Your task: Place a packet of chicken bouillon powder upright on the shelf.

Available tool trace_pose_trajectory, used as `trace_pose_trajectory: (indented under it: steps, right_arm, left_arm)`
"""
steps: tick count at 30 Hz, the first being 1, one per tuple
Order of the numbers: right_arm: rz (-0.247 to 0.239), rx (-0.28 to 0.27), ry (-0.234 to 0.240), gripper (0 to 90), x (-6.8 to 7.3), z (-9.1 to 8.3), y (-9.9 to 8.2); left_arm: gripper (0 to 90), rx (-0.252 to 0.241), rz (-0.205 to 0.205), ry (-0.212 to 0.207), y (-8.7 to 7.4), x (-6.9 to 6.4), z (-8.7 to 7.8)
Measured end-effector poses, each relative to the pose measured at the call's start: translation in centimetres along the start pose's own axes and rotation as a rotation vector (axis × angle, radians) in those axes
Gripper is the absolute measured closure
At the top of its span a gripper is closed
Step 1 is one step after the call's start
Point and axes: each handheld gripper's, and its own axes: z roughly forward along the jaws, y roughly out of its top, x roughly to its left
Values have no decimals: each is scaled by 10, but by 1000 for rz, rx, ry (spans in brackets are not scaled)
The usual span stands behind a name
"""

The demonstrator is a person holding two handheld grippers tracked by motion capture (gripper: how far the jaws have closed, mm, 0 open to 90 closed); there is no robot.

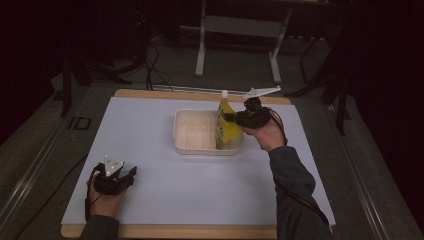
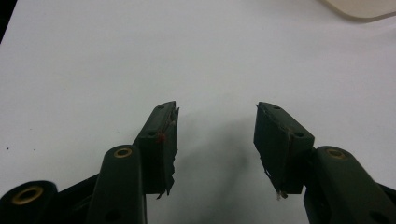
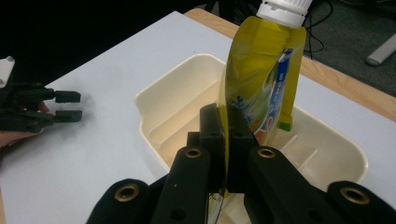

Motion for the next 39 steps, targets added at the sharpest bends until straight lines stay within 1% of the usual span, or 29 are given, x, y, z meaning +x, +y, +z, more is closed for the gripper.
trace_pose_trajectory:
  steps: [1, 3, 4, 6, 8, 9, 10, 11, 12, 13, 15, 16, 20, 25, 34, 36, 38, 39]
  right_arm:
    - [0, 0, 0, 890, 0, 0, 0]
    - [20, 4, -12, 870, -3, 1, -1]
    - [20, 4, -12, 870, -3, 1, -1]
    - [40, 12, -29, 864, -5, 2, -2]
    - [45, 7, -37, 821, -6, 3, -2]
    - [45, 7, -37, 821, -6, 3, -2]
    - [49, -17, -29, 741, -7, 1, -2]
    - [49, -17, -29, 741, -7, 1, -2]
    - [34, -30, -45, 700, -6, -1, -2]
    - [34, -30, -45, 700, -6, -1, -2]
    - [36, -39, -52, 630, -7, -2, -2]
    - [34, -49, -62, 615, -7, -5, -3]
    - [34, -64, -60, 558, -7, -9, -5]
    - [25, -73, -60, 529, -6, -17, -7]
    - [56, -124, -87, 514, -11, -36, -10]
    - [58, -131, -92, 515, -12, -39, -12]
    - [62, -129, -95, 517, -12, -41, -13]
    - [60, -125, -104, 519, -13, -43, -16]
  left_arm:
    - [490, 0, 0, 0, 0, 0, 0]
    - [490, 0, 0, -1, 0, 0, 0]
    - [490, 0, 0, -1, 0, 0, 0]
    - [490, 0, 1, -1, 0, 0, 0]
    - [490, 0, 1, 0, 0, 0, 0]
    - [490, 0, 1, 0, 0, 0, 0]
    - [490, 1, 1, 0, 0, 0, 0]
    - [490, 1, 1, 0, 0, 0, 0]
    - [490, 0, 1, 0, 0, 0, 0]
    - [490, 0, 1, 0, 0, 0, 0]
    - [490, 0, 2, 1, 0, 0, 0]
    - [490, 0, 2, 0, 0, 0, 0]
    - [490, 0, 1, 1, 0, 0, 0]
    - [489, 0, 2, 2, 0, 0, 0]
    - [488, 0, 1, 4, 0, 0, 0]
    - [488, 0, 2, 4, 0, 0, 0]
    - [488, 0, 2, 4, 0, 0, 0]
    - [488, 0, 1, 4, 0, 0, 0]
